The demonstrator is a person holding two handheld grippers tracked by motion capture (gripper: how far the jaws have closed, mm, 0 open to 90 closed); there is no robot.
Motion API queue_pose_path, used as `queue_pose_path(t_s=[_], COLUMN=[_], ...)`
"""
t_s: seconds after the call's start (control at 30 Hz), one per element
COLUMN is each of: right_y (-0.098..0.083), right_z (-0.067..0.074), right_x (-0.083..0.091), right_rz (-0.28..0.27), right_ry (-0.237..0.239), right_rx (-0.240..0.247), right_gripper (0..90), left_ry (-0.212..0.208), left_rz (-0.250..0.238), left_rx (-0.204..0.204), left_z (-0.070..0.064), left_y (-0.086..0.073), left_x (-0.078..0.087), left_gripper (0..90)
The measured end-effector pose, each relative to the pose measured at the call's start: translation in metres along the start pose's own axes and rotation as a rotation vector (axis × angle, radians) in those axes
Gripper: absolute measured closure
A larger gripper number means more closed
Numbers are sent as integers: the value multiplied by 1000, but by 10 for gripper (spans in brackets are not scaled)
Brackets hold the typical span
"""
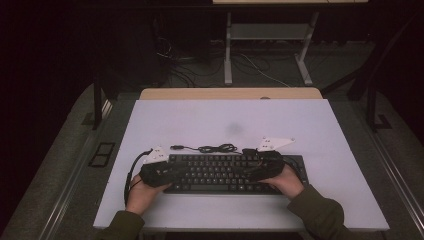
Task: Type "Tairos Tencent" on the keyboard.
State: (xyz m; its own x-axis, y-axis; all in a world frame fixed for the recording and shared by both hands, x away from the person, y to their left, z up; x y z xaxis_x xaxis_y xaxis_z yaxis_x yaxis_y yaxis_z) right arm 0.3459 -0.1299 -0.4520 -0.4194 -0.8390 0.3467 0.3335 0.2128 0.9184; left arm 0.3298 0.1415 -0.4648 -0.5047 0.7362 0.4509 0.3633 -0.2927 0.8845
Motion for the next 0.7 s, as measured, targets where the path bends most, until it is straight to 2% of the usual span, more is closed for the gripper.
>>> queue_pose_path(t_s=[0.23, 0.27, 0.37, 0.7], right_y=[0, 0, -1, -1], right_z=[0, -1, -1, -1], right_x=[0, 0, 0, 0], right_rz=[0, 2, 2, 3], right_ry=[-1, -3, -3, -5], right_rx=[-1, 0, 1, 3], right_gripper=[195, 195, 196, 196], left_ry=[12, 14, 1, -11], left_rz=[22, 30, 46, 81], left_rx=[12, 18, 35, 47], left_z=[4, 5, 6, 5], left_y=[-3, -4, -5, -9], left_x=[3, 3, 4, 1], left_gripper=[819, 857, 890, 892])
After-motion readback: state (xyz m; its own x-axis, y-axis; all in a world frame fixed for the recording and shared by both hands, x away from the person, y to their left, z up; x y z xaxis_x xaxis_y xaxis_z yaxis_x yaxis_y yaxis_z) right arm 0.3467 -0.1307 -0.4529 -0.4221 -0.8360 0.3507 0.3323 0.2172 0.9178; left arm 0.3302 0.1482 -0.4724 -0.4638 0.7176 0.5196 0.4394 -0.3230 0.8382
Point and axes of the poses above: each handheld gripper's, and its own axes: x roughly backward along the jaws, y roughly out of its top, z roughly to its left, the point moved 6 cm from there along -x, roughly forward along the jaws, and after that the axes turned 8 degrees about -z, right-handed, at the moved point
